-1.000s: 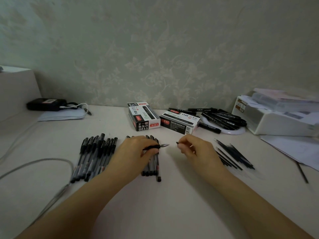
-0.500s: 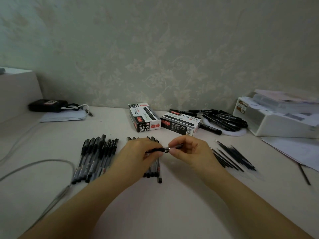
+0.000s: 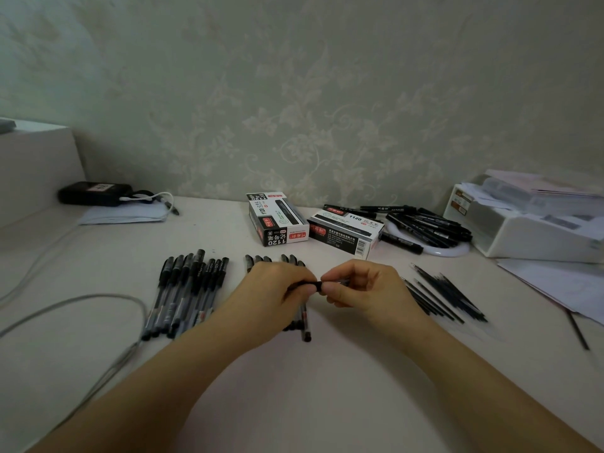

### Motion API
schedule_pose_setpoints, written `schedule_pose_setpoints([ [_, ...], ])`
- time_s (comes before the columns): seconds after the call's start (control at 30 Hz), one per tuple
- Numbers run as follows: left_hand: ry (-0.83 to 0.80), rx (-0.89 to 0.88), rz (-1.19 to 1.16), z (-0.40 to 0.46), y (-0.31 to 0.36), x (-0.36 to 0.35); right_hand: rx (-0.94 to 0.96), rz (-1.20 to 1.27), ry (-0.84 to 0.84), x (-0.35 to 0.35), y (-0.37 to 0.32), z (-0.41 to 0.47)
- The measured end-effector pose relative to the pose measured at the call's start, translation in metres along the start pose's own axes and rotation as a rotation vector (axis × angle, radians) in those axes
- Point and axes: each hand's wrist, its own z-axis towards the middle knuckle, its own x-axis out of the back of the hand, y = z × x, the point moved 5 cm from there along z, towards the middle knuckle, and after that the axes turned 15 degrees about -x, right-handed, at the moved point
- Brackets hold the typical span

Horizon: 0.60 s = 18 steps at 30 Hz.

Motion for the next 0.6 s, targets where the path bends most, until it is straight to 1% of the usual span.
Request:
schedule_pose_setpoints([
  [0.27,-0.018,0.031,0.026,0.0024,0.0013,0.0033,0.014,0.006,-0.014,-0.0004,-0.0026,0.0013],
  [0.47,0.023,0.042,0.018,0.0034,0.0007,0.0023,0.009,0.004,-0.023,0.0018,-0.0041,0.0044],
  [0.6,0.080,0.053,-0.008,0.0027,-0.0008,0.0014,0.016,0.018,-0.030,0.0026,-0.0068,0.0057],
])
